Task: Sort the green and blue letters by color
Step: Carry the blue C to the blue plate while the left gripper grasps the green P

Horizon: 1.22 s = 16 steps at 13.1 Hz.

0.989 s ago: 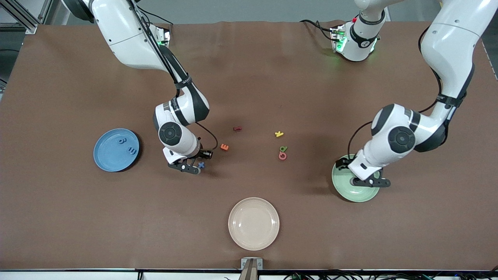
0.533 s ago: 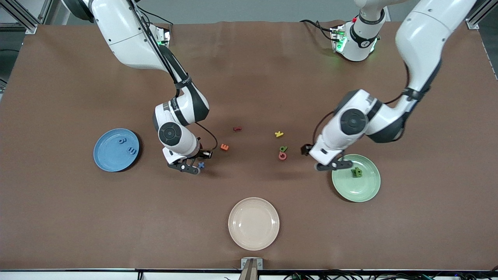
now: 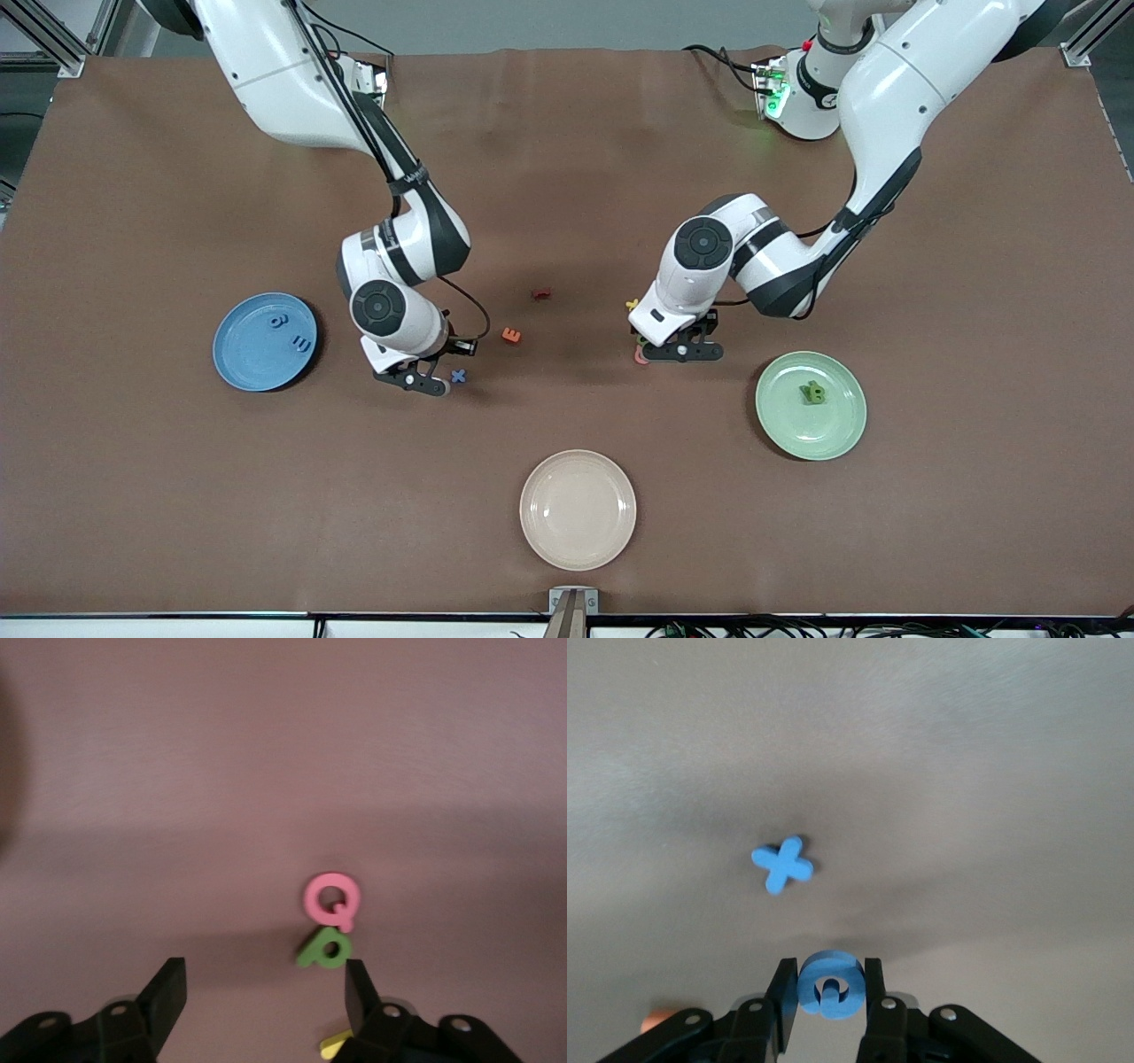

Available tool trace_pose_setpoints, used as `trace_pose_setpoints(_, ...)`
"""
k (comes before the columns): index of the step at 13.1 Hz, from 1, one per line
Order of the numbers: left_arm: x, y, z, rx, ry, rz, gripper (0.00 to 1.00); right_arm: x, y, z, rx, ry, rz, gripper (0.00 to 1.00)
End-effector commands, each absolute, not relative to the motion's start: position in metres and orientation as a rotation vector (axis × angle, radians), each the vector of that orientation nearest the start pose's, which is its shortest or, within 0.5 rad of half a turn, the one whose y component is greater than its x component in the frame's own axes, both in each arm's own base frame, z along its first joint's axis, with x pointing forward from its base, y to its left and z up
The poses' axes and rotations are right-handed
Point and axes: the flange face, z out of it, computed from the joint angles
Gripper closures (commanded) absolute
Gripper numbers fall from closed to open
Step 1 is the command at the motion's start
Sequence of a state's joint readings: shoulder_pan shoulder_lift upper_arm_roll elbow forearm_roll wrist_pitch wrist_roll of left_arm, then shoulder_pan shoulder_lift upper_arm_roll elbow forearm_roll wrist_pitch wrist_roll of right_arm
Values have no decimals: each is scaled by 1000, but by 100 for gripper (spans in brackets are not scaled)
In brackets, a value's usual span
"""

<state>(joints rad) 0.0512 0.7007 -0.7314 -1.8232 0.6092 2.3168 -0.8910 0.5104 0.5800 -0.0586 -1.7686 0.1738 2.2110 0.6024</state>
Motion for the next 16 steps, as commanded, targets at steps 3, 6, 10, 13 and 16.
trace_pose_setpoints(3, 524, -385, 202, -3232, 356, -59, 27, 566, 202, 278, -3062, 185, 280, 92)
trace_pose_setpoints(6, 527, -381, 198, -3216, 428, -59, 33, 570, 129, 271, -3054, 16, 288, 92)
trace_pose_setpoints(10, 520, -389, 190, -3195, 468, -51, 42, 579, 38, 259, -3077, -132, 260, 92)
trace_pose_setpoints(13, 518, -392, 184, -3177, 474, -53, 43, 588, -18, 258, -3099, -241, 164, 92)
trace_pose_setpoints(16, 520, -388, 179, -3167, 471, -48, 50, 590, -60, 253, -3118, -310, 133, 92)
